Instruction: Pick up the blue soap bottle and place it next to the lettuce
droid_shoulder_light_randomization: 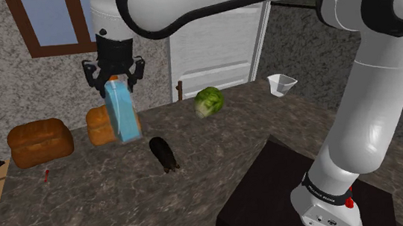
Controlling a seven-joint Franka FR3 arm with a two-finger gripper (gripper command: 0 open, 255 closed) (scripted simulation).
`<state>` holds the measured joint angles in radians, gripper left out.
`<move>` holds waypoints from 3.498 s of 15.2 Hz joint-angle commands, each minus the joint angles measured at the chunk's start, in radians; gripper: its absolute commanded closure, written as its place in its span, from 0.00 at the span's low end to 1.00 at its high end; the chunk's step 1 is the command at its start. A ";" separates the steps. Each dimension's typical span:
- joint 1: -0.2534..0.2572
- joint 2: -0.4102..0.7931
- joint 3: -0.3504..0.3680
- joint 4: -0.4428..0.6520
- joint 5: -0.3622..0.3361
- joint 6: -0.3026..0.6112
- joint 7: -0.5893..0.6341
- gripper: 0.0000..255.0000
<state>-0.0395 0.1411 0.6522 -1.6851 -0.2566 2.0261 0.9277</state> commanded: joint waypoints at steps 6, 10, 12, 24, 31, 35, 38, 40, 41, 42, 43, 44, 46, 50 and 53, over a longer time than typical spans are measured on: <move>-0.092 -0.026 -0.052 -0.035 0.058 0.039 -0.155 1.00; -0.145 -0.021 -0.088 -0.042 0.083 0.063 -0.250 1.00; -0.170 -0.012 -0.105 -0.038 0.091 0.072 -0.295 1.00; -0.298 0.124 -0.196 0.096 0.109 0.079 -0.538 1.00; -0.353 0.266 -0.238 0.274 0.099 0.037 -0.660 1.00; -0.372 0.373 -0.260 0.424 0.089 -0.009 -0.725 1.00; -0.378 0.471 -0.276 0.573 0.080 -0.061 -0.774 1.00; -0.375 0.553 -0.287 0.705 0.073 -0.111 -0.807 1.00; -0.370 0.603 -0.294 0.787 0.068 -0.143 -0.825 1.00; -0.360 0.665 -0.302 0.894 0.063 -0.187 -0.844 1.00; -0.348 0.714 -0.308 0.982 0.059 -0.224 -0.858 1.00; -0.356 0.701 -0.307 0.943 0.061 -0.199 -0.856 1.00; -0.368 0.682 -0.304 0.880 0.063 -0.157 -0.853 1.00; -0.385 0.660 -0.302 0.785 0.065 -0.086 -0.849 1.00; -0.394 0.652 -0.301 0.730 0.064 -0.040 -0.847 1.00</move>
<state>-0.4289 0.7986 0.3503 -0.9319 -0.1926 1.9674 0.0805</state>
